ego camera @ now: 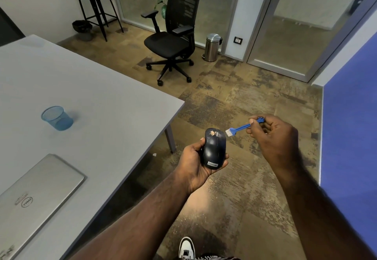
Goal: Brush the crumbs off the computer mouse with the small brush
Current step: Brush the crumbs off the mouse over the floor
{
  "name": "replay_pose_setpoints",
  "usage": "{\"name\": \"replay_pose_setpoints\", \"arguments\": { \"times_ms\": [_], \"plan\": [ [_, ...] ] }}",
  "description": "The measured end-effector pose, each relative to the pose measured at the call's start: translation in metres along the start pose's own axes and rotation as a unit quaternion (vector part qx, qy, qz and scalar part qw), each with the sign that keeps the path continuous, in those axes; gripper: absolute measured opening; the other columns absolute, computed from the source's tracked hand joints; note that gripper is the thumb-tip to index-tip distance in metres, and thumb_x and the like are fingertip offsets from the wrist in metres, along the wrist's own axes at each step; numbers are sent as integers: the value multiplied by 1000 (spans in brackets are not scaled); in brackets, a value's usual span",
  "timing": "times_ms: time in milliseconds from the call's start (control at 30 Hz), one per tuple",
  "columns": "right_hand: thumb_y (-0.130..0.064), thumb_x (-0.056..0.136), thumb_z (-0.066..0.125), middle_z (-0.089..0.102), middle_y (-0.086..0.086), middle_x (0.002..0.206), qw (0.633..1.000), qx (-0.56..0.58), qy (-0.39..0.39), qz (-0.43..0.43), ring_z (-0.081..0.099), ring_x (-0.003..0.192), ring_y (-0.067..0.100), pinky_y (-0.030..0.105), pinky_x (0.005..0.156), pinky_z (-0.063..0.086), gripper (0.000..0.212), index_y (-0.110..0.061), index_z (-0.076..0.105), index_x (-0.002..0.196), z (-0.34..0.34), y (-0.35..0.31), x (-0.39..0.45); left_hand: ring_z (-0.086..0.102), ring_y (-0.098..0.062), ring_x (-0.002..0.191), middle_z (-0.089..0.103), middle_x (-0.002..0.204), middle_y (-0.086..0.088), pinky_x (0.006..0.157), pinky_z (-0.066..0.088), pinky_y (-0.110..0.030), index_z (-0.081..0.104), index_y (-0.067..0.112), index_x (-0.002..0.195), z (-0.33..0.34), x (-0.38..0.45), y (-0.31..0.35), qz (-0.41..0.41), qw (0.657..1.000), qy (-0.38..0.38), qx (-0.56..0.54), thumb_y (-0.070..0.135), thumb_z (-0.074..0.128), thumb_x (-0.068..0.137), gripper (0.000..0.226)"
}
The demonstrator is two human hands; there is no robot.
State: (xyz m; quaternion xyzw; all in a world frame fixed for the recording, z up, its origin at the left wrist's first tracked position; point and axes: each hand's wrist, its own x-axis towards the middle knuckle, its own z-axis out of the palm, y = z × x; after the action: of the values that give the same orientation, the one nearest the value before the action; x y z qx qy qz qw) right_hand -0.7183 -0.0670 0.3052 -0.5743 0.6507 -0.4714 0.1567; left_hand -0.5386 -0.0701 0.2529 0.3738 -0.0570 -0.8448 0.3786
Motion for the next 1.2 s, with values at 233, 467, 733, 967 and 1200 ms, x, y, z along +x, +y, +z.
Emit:
{"name": "replay_pose_setpoints", "arguments": {
  "times_ms": [233,467,733,967,1200],
  "plan": [
    [-10,89,69,74,-9,80,991,61,-101,-60,74,70,5,25,64,61,16,-24,72,96,-1,-26,-6,61,-34,87,64,100,-22,79,51,-44,60,3,115,0,-1,-2,-10,1000,-9,19,32,34,98,42],
    [-12,88,71,75,-2,74,987,-20,-131,-95,70,66,6,27,62,59,9,-12,77,94,8,-30,-6,61,-32,86,63,100,-20,78,52,-42,60,5,118,0,-1,-2,-10,999,-15,35,33,35,98,43],
    [-17,90,68,73,0,72,998,-2,-53,-32,74,66,21,45,64,61,9,-16,75,97,8,-27,9,60,-34,89,63,102,-19,82,49,-45,59,6,121,-3,-2,-2,-19,999,-22,12,32,37,98,41],
    [-18,92,67,73,1,71,997,-20,-66,-37,73,66,21,45,62,61,10,-18,75,98,10,-24,8,62,-35,92,63,108,-20,77,53,-44,55,6,130,-5,-1,-3,-17,999,-27,22,33,40,97,45],
    [-17,91,68,73,-1,72,996,17,-88,-12,74,66,17,45,65,63,9,-22,74,97,15,-20,13,63,-34,91,63,108,-20,76,56,-43,52,6,134,-4,0,-4,-23,999,-27,37,33,41,97,48]
  ]
}}
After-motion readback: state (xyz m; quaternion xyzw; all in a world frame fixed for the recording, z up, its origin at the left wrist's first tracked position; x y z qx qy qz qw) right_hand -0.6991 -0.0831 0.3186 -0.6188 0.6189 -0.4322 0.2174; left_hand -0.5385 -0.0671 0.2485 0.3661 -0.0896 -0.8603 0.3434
